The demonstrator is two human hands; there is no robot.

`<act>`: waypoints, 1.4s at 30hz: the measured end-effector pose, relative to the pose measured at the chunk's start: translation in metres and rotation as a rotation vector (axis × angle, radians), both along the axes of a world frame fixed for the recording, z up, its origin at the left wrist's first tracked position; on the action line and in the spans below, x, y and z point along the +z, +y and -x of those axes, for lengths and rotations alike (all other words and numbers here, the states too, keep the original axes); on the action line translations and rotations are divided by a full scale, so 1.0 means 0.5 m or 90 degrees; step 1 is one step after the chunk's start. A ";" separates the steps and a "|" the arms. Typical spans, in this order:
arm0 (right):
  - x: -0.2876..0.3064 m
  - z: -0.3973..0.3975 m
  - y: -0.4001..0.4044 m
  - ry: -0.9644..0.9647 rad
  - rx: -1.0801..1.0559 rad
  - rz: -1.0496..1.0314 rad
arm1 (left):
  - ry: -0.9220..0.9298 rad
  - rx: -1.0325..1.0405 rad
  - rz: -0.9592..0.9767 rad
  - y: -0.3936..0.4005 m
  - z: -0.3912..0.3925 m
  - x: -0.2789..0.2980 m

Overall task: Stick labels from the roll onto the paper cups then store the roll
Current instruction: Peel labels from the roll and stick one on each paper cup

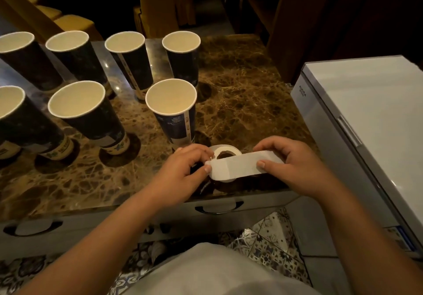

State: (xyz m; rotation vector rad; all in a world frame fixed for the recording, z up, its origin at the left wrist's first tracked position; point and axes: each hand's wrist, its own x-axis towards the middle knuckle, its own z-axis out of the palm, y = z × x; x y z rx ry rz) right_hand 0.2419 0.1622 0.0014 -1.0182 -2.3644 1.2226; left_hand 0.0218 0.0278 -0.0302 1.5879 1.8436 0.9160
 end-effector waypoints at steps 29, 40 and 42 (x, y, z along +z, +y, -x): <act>-0.073 0.068 -0.086 0.082 -0.038 -0.372 | -0.008 -0.061 0.007 0.033 -0.031 0.031; -0.077 0.065 -0.081 0.064 -0.024 -0.365 | 0.063 -0.082 -0.037 0.032 -0.036 0.025; -0.077 0.066 -0.081 0.066 -0.023 -0.372 | 0.061 -0.076 -0.038 0.032 -0.037 0.024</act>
